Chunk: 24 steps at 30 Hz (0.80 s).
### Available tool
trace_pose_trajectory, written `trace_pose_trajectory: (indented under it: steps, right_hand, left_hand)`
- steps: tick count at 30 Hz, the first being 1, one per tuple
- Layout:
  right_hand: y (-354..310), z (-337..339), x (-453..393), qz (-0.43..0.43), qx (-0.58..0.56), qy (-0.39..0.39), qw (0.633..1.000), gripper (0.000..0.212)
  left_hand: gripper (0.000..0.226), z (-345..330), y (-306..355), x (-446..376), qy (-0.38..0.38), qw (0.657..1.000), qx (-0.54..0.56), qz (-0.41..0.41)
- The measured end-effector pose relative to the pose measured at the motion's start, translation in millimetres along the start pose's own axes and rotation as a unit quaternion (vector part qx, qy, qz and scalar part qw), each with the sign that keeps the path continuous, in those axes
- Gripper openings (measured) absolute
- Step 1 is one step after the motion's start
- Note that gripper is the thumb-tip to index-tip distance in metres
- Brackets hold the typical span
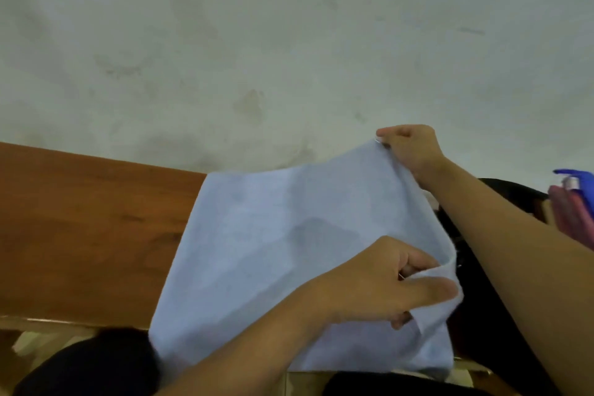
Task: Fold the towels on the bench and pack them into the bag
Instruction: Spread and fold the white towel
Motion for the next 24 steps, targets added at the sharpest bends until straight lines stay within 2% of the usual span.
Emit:
trace_pose_trajectory:
  steps: [3,6,8,10,13,17,21,24]
  right_hand:
    - [28,14,-7,0.004,0.096,0.007,0.995,0.016]
    - [56,9,-12,0.014,0.231,-0.028,0.973,0.017]
    - [68,1,-15,0.021,0.301,-0.051,0.952,0.014]
    - [76,-7,-19,0.015,0.344,-0.074,0.936,0.007]
    - [88,-16,-20,-0.003,0.385,-0.103,0.917,0.010]
    - [91,-14,-19,0.004,0.390,-0.067,0.918,0.008]
    - [86,-15,-10,0.014,0.404,-0.050,0.913,0.014]
    - [82,-15,-1,0.011,0.419,-0.043,0.907,0.019]
  left_hand:
    - [0.040,-18,-11,-16,-0.003,0.998,-0.066,-0.019]
    - [0.044,-27,-32,-25,0.002,0.976,-0.219,-0.015]
    - [0.041,-35,-45,-27,-0.003,0.963,-0.269,-0.008]
    - [0.032,-42,-48,-26,-0.005,0.950,-0.309,-0.036]
    - [0.024,-48,-55,-23,0.019,0.935,-0.346,-0.074]
    - [0.023,-42,-57,-19,0.018,0.914,-0.400,-0.071]
    - [0.016,-12,-58,-11,0.005,0.881,-0.472,0.002]
    - [0.035,24,-57,4,0.005,0.843,-0.535,0.056]
Point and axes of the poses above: each hand's wrist, its own x-axis away from the middle knuckle, its own z-axis out of the back of the hand, y = z × x, the point moved 8 cm from there along -x, towards the middle knuckle, and after that the axes turned 8 degrees about -z, right-handed, at the moved point
